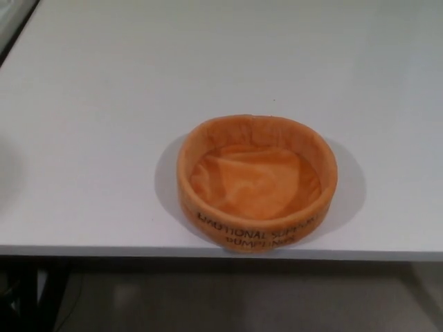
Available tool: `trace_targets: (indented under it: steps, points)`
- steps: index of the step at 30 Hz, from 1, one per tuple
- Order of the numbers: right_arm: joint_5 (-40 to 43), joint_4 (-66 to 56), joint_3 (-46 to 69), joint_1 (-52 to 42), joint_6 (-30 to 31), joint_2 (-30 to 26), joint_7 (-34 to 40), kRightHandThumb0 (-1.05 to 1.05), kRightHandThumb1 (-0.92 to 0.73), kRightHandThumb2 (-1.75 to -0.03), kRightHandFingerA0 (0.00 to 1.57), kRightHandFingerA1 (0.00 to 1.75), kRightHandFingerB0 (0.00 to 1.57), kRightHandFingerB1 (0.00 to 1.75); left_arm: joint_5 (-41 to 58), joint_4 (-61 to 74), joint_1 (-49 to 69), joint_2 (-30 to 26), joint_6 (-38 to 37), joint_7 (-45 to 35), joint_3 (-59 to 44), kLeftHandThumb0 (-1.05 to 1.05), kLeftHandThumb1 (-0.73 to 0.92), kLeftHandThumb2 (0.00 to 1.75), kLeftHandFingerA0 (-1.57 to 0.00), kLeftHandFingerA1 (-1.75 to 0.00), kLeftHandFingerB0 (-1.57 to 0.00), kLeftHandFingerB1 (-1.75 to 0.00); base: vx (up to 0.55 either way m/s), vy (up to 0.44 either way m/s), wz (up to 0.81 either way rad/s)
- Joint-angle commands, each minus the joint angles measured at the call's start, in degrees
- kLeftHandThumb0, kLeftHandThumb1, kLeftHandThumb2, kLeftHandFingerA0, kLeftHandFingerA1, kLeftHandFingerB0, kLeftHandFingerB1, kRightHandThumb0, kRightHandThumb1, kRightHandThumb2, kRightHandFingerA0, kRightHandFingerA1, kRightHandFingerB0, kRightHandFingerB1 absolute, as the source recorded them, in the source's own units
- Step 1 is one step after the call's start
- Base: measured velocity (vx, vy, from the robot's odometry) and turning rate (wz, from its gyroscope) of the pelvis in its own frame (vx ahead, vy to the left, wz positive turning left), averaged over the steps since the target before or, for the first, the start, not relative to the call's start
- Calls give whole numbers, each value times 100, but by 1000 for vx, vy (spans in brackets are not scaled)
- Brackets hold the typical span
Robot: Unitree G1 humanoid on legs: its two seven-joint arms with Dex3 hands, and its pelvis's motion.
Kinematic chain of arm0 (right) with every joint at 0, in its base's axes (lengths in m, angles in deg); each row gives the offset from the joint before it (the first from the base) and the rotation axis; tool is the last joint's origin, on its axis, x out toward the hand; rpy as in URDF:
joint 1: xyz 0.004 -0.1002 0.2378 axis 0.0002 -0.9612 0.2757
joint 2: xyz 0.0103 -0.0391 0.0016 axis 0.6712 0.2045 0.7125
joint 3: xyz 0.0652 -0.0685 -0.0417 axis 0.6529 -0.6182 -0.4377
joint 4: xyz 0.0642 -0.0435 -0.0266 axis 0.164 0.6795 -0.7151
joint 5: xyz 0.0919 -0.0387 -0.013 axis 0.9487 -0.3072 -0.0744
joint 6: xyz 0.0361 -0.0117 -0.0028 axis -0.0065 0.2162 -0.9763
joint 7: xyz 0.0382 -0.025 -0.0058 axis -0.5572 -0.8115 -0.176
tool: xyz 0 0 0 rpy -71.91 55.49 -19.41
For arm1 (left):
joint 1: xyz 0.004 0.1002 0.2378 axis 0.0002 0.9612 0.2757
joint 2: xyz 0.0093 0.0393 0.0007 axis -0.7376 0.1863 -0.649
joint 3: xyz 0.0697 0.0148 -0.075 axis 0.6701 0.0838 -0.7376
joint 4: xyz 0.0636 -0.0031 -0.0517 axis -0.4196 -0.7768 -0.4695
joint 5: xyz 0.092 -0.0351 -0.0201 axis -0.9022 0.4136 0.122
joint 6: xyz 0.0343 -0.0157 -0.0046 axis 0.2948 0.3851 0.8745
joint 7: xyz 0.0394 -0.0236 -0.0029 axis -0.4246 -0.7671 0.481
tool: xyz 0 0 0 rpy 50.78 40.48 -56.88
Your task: A soft plate is kept in the center of the table close to the robot and the robot uses its left hand to pick up the plate, turns it upside down and places it back on the table
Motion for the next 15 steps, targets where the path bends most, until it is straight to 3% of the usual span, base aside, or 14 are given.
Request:
trace_targets:
  steps: [1, 3, 4, 5, 6, 7, 10, 14, 15]
  points:
    - [430, -91, 127, -35, -415, -82, -466, -83, -75, -111, 8, 39, 7, 27, 363, -134, -19, -61, -637, -540, -84, -86, 76, 117, -7, -34, -7, -24, 0, 0, 0]
    - [382, -93, 153, -51, -471, -64, -444, -79, -73, -113, 4, 43, 2, 31, 390, -128, 0, -50, -631, -591, -92, -87, 76, 117, -7, -33, -7, -25, 0, 0, 0]
    - [279, -136, 137, -38, -442, -69, -373, -77, -74, -113, 4, 42, 2, 29, 443, -180, -41, -40, -681, -647, -118, -92, 92, 76, -6, -31, -6, -24, 0, 0, 0]
    - [226, -94, 131, -25, -480, -68, -361, -78, -74, -113, 3, 41, 2, 27, 460, -184, -32, -36, -689, -670, -125, -97, 77, 98, -7, -30, -8, -22, 0, 0, 0]
    - [151, -20, 119, -7, -571, -60, -353, -78, -74, -113, 3, 41, 2, 26, 498, -182, -14, -32, -678, -714, -133, -94, 92, 73, -5, -30, -10, -25, 0, 0, 0]
    - [133, -20, 108, -20, -614, -52, -361, -77, -74, -113, 3, 41, 2, 26, 582, -170, -10, -31, -621, -794, -132, -86, 73, 116, -5, -31, -9, -25, 0, 0, 0]
    - [118, -153, 110, -115, -571, -25, -301, -81, -75, -114, 2, 43, 1, 28, 696, -125, 13, -25, -519, -926, -126, -92, 77, 118, -4, -27, -14, -21, 0, 0, 0]
    - [141, -38, 110, -34, -578, -3, -301, -80, -75, -113, 3, 42, 1, 27, 686, 47, 26, 32, -638, -877, -178, -87, 74, 115, -7, -36, -9, -25, 0, 0, 0]
    - [115, 5, 107, -12, -614, -7, -299, -81, -76, -114, 4, 43, 0, 26, 684, 84, 21, 22, -721, -884, -204, -94, 78, 118, -1, -30, -14, -18, 0, 0, 0]
